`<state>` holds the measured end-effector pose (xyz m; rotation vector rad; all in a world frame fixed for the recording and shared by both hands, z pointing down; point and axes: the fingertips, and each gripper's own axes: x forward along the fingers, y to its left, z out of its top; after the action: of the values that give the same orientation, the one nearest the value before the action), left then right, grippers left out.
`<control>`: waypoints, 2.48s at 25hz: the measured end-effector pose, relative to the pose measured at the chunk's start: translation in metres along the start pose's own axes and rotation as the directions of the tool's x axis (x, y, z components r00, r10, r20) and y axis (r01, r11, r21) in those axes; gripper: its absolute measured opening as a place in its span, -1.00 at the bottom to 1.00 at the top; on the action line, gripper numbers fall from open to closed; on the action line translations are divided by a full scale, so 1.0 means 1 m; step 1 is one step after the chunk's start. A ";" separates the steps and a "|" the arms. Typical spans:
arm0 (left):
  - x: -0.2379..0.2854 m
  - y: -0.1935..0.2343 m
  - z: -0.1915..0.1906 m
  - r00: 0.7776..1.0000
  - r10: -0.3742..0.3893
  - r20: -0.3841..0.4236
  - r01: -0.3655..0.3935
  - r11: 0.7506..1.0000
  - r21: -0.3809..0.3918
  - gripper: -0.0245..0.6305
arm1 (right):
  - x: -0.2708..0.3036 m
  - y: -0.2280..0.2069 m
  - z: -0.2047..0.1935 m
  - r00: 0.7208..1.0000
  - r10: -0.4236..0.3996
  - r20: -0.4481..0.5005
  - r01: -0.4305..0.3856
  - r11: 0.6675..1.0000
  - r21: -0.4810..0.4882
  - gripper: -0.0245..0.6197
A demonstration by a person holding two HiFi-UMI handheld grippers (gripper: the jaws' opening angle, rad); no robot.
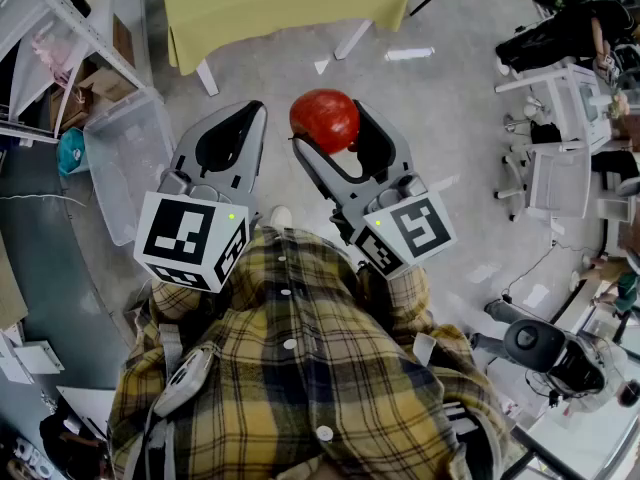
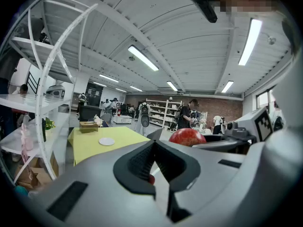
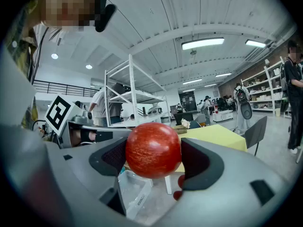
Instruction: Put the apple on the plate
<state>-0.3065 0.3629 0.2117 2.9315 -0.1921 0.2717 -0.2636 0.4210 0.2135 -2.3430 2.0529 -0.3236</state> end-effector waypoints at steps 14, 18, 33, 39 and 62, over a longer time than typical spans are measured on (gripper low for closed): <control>-0.002 -0.021 -0.003 1.000 0.028 0.000 -0.028 1.000 -0.004 -0.91 | -0.022 -0.004 0.002 1.000 0.022 0.013 -0.022 1.000 0.001 0.14; -0.004 -0.031 -0.007 0.999 0.046 0.006 -0.046 0.999 -0.006 -0.91 | -0.034 -0.007 -0.001 0.999 0.033 0.017 -0.033 0.999 0.000 0.14; -0.017 -0.042 -0.017 0.994 0.109 0.009 -0.109 0.994 -0.021 -0.91 | -0.054 -0.010 -0.009 0.998 0.062 0.014 -0.062 0.998 0.004 0.15; -0.008 -0.017 -0.020 0.994 0.105 -0.005 -0.105 0.994 -0.033 -0.91 | -0.026 -0.012 -0.013 0.998 0.060 -0.001 -0.060 0.998 0.017 0.14; 0.122 0.147 0.027 0.999 -0.020 -0.044 0.020 1.000 -0.004 -0.91 | 0.156 -0.091 0.021 0.997 -0.078 0.008 0.078 0.996 0.041 0.15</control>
<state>-0.2044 0.2008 0.2349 2.9193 -0.1561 0.3326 -0.1522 0.2783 0.2289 -2.4000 1.9354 -0.3520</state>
